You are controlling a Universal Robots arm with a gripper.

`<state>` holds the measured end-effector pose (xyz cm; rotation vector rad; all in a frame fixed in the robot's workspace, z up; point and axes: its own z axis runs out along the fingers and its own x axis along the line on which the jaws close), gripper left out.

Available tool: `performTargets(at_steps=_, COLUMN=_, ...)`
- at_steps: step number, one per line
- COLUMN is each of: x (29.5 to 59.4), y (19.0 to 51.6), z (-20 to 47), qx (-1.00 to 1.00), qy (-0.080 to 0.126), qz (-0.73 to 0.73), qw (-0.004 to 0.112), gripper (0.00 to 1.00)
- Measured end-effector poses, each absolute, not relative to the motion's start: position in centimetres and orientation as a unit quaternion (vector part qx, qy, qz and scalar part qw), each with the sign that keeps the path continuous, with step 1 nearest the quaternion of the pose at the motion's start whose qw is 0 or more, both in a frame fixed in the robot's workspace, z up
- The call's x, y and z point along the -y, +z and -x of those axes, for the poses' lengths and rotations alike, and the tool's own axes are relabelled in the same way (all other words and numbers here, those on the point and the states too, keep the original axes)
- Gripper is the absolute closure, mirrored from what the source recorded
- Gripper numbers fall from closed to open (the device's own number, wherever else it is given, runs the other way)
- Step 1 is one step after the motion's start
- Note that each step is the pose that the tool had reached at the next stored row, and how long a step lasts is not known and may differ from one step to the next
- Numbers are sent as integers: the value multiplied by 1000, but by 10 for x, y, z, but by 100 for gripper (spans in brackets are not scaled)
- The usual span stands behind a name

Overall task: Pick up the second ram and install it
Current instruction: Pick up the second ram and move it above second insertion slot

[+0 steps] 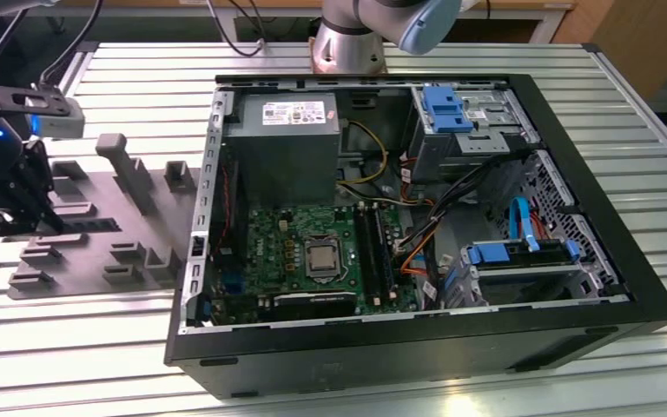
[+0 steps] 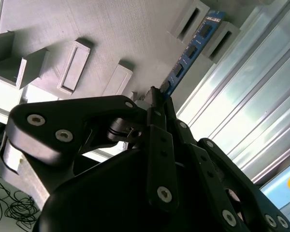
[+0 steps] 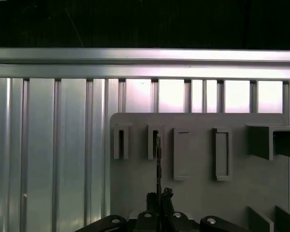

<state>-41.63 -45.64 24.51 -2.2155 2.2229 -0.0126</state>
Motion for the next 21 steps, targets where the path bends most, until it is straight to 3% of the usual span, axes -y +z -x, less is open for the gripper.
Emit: performTargets(at_steps=21, x=456, y=266, z=416, qx=-708, qy=-4, qz=706, qw=2, gripper=86)
